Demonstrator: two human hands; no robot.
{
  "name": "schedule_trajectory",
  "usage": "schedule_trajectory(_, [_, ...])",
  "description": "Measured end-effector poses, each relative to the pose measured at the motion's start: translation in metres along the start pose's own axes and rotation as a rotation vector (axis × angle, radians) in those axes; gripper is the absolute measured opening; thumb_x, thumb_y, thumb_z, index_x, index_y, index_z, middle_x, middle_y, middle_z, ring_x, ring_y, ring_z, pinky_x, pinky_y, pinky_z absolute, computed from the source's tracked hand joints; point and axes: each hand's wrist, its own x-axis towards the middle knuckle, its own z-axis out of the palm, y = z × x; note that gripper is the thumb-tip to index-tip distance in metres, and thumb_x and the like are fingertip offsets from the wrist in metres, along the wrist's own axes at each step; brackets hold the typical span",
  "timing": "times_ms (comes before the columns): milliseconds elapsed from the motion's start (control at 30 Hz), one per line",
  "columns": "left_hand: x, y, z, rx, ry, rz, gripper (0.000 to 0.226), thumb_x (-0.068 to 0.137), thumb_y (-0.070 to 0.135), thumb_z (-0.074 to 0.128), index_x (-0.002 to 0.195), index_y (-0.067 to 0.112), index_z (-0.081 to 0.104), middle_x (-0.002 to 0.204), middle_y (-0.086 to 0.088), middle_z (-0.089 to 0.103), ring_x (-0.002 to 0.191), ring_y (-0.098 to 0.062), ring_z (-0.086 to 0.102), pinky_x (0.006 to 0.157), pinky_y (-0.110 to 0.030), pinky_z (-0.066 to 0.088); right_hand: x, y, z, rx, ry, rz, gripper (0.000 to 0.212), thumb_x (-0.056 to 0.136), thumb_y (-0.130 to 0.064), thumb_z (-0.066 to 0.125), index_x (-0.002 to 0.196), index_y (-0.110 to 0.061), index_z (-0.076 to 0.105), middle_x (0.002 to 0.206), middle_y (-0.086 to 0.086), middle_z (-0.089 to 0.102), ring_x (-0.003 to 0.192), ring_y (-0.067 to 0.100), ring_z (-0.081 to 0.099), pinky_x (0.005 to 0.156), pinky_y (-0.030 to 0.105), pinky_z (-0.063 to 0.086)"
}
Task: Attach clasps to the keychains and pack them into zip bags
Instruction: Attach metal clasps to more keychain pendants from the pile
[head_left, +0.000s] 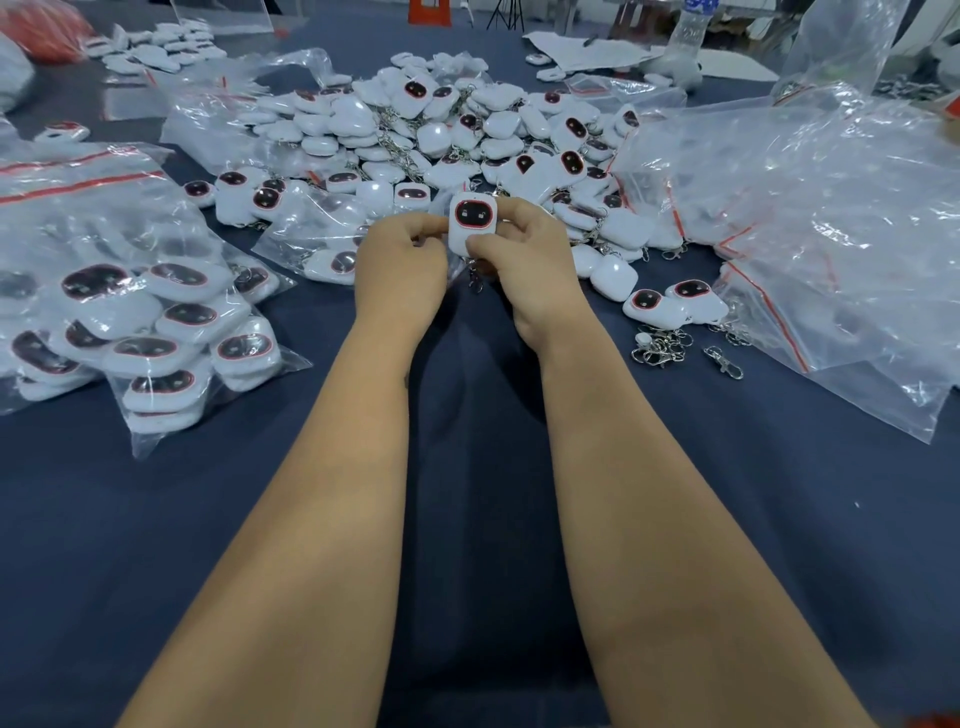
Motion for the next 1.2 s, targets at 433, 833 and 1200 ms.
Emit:
schedule_trajectory(433, [0.003, 0.000, 0.002, 0.065, -0.010, -0.015, 0.019, 0.086, 0.026, 0.056, 0.074, 0.018, 0.069, 0.055, 0.010, 0.055, 0.057, -0.012, 0.049, 0.062, -0.030, 0.043, -0.003, 0.000, 0.004, -0.077, -0.017, -0.035, 0.025, 0.082, 0.005, 0.059, 0.091, -0.017, 0.065, 0.078, 0.001, 0.073, 0.068, 0.011, 0.068, 0.063, 0.024, 0.054])
schedule_trajectory(833, [0.004, -0.001, 0.001, 0.086, -0.007, -0.012, 0.018, 0.091, 0.025, 0.057, 0.084, 0.017, 0.071, 0.058, 0.009, 0.056, 0.047, -0.003, 0.048, 0.053, -0.023, 0.040, -0.005, -0.004, 0.007, -0.128, -0.019, -0.028, 0.028, 0.092, -0.001, 0.049, 0.087, -0.025, 0.062, 0.084, 0.002, 0.058, 0.080, 0.018, 0.058, 0.077, 0.036, 0.051])
schedule_trajectory(1200, [0.000, 0.002, 0.001, -0.007, -0.012, -0.029, 0.018, 0.082, 0.020, 0.059, 0.076, 0.035, 0.068, 0.064, 0.012, 0.062, 0.054, -0.005, 0.055, 0.058, -0.025, 0.046, -0.009, -0.008, 0.007, -0.185, -0.009, -0.031, 0.022, 0.093, 0.001, 0.048, 0.091, -0.016, 0.062, 0.088, 0.010, 0.059, 0.080, 0.019, 0.057, 0.072, 0.032, 0.049])
